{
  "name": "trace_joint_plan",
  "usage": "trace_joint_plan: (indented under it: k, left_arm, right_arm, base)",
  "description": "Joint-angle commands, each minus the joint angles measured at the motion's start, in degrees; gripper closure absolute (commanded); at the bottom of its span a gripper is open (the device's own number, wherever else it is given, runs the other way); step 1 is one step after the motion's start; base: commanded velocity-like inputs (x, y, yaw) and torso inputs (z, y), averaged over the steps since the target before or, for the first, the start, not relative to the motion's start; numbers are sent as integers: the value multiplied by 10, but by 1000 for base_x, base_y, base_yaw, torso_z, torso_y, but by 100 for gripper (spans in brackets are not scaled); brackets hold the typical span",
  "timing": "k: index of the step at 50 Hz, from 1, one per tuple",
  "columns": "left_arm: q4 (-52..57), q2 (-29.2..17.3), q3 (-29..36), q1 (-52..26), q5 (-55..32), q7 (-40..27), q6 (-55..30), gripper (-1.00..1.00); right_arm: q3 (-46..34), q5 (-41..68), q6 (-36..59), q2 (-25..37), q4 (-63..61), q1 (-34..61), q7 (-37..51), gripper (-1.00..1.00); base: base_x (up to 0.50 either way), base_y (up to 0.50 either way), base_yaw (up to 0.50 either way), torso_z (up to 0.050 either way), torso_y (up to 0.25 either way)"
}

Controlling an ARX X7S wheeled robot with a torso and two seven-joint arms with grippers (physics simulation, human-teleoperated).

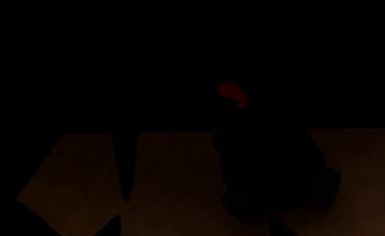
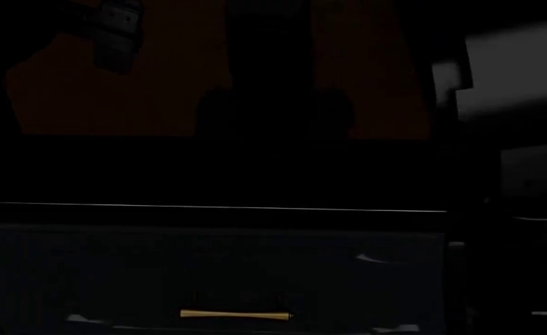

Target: Close the oven door

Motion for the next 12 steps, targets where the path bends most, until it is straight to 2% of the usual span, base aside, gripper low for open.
trace_joint_plan:
  k: [1, 3, 5, 7, 10, 12]
  left_arm:
    - [-585, 58, -47, -144, -9, 53, 598, -100]
    - [-585, 59, -66, -144, 1, 52, 597, -100]
    - [-585, 59, -46, -146, -4, 55, 593, -100]
    - [-585, 59, -58, -151, -6, 57, 577, -100]
    - [-585, 59, 59, -161, -70, 58, 579, -100]
    - [-585, 59, 37, -163, -65, 61, 575, -100]
  right_arm:
    - [-18, -40, -459, -73, 626, 212, -53, -100]
    - [-32, -61, -458, -73, 626, 209, -55, -100]
    - [-21, -63, -447, -70, 627, 208, -47, -100]
    - [-12, -66, -436, -70, 627, 208, -47, -100]
    - [-11, -76, -429, -71, 627, 206, -50, -100]
    - [-9, -80, -431, -70, 627, 203, -53, -100]
  base:
    - [42, 3, 4, 11, -14]
    - [40, 4, 5, 0, -14]
    - [38, 4, 5, 0, -14]
    - [37, 5, 5, 0, -14]
    - [36, 4, 5, 3, -14]
    - [36, 3, 4, 0, -14]
